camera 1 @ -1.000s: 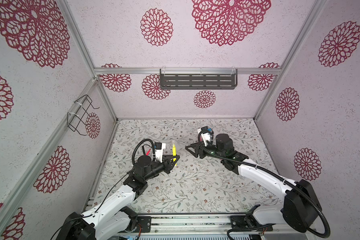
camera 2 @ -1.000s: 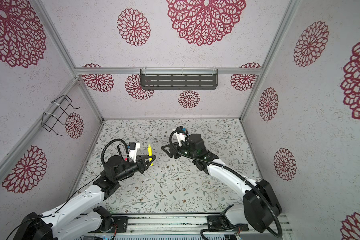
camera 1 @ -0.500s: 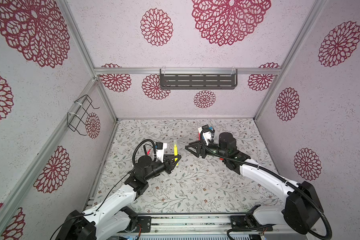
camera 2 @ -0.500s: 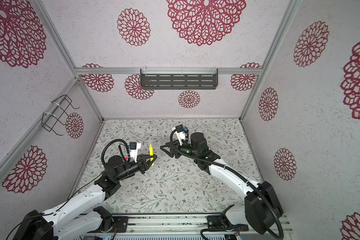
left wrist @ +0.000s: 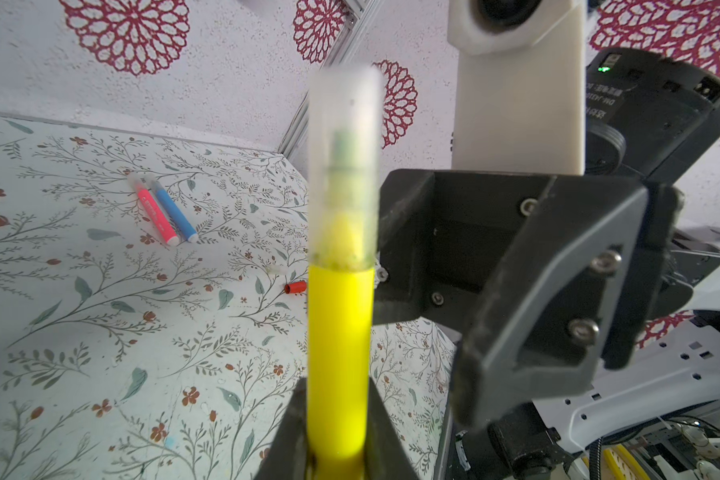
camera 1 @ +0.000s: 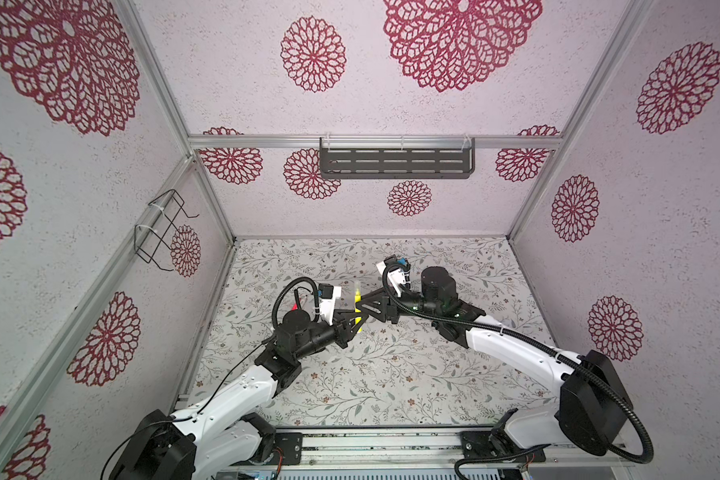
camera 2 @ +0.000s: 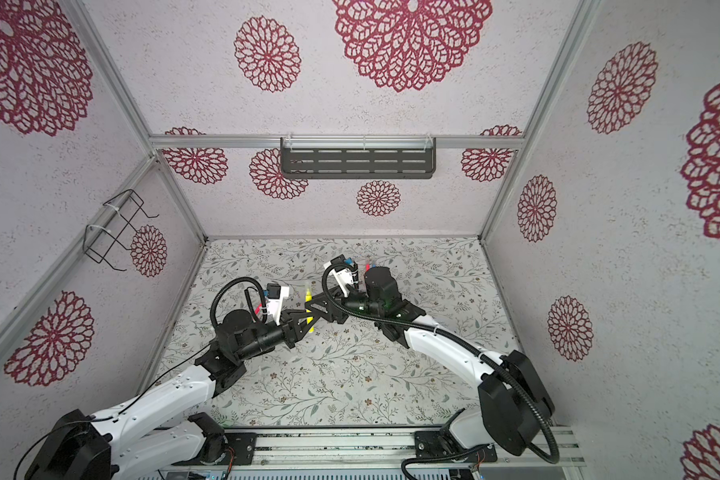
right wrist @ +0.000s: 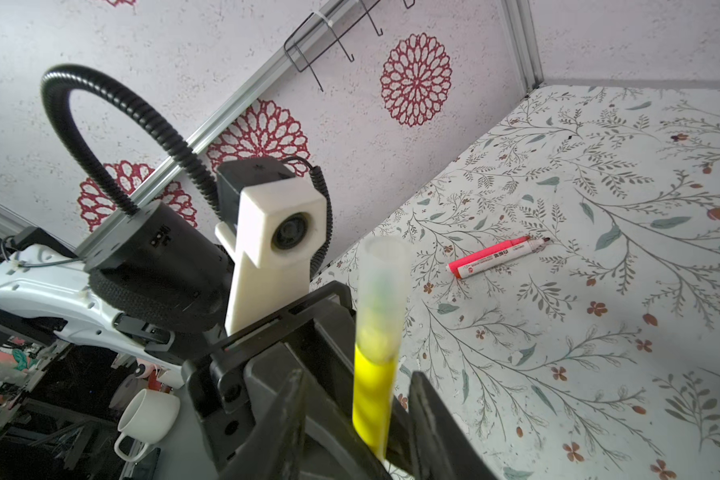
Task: Insert the pens into the pen caps
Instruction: 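Open the left gripper and carry the capped highlighter away with the right gripper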
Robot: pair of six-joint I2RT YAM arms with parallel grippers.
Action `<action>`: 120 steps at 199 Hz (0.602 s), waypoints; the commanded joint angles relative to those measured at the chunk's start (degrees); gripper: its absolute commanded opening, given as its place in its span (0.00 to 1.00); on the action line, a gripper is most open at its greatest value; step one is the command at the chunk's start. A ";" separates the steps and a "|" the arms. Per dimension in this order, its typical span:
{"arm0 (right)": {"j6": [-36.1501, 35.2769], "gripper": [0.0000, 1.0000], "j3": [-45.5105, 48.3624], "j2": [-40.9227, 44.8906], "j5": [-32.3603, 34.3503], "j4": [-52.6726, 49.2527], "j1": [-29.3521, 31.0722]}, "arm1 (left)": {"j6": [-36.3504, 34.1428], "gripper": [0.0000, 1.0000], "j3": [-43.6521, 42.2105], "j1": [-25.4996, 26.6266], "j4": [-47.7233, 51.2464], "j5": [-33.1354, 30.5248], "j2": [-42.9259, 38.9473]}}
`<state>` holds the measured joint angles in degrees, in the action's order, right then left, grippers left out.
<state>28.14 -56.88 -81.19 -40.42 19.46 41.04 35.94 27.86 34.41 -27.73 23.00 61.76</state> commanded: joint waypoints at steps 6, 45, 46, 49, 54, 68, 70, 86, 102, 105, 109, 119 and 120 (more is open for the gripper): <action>-0.63 0.36 -2.28 -0.52 -0.71 1.33 0.47 | -1.04 0.00 1.76 0.81 -1.81 -0.33 0.63; -1.07 0.29 -2.86 -1.35 0.62 -0.11 0.82 | -1.14 0.00 2.12 1.38 -1.80 -0.37 1.14; -1.03 0.28 -2.87 -1.35 0.66 -0.12 0.81 | -1.23 0.00 2.12 1.41 -1.80 -0.39 1.11; -1.01 0.26 -2.96 -1.42 0.77 -0.26 0.80 | -1.22 0.00 2.18 1.38 -1.79 -0.41 1.17; -0.91 0.23 -3.10 -1.50 0.87 -0.39 0.80 | -1.22 0.00 2.20 1.36 -1.73 -0.42 1.09; -0.94 0.12 -3.43 -1.61 0.92 -0.61 0.80 | -1.31 0.00 2.33 1.37 -1.43 -0.50 1.10; -0.95 0.11 -3.46 -1.61 0.91 -0.73 0.80 | -1.31 0.00 2.37 1.38 -1.41 -0.55 1.09; -1.17 0.04 -3.67 -1.37 2.42 -1.76 0.67 | -1.57 0.00 2.56 1.45 -0.80 -0.79 1.34; -0.89 0.02 -3.65 -0.86 6.83 -3.49 0.20 | -2.33 0.21 3.18 1.45 1.85 -2.77 1.09; -0.55 0.02 -3.74 -0.82 8.02 -4.40 -0.14 | -2.62 0.25 3.37 1.45 3.11 -4.08 0.93; -0.18 0.02 -4.03 -0.81 9.08 -5.56 -0.64 | -3.07 0.35 3.70 1.49 4.88 -5.44 0.68; 0.79 0.00 -5.19 -1.23 11.33 -8.93 -2.35 | -4.02 0.48 4.75 1.52 10.47 -11.31 0.25; 0.87 0.00 -5.31 -1.24 11.51 -9.23 -2.45 | -4.07 0.49 4.84 1.53 11.01 -11.89 0.23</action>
<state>28.08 -58.96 -83.05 -36.25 15.55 41.30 34.50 29.74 35.55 -24.97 20.18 62.78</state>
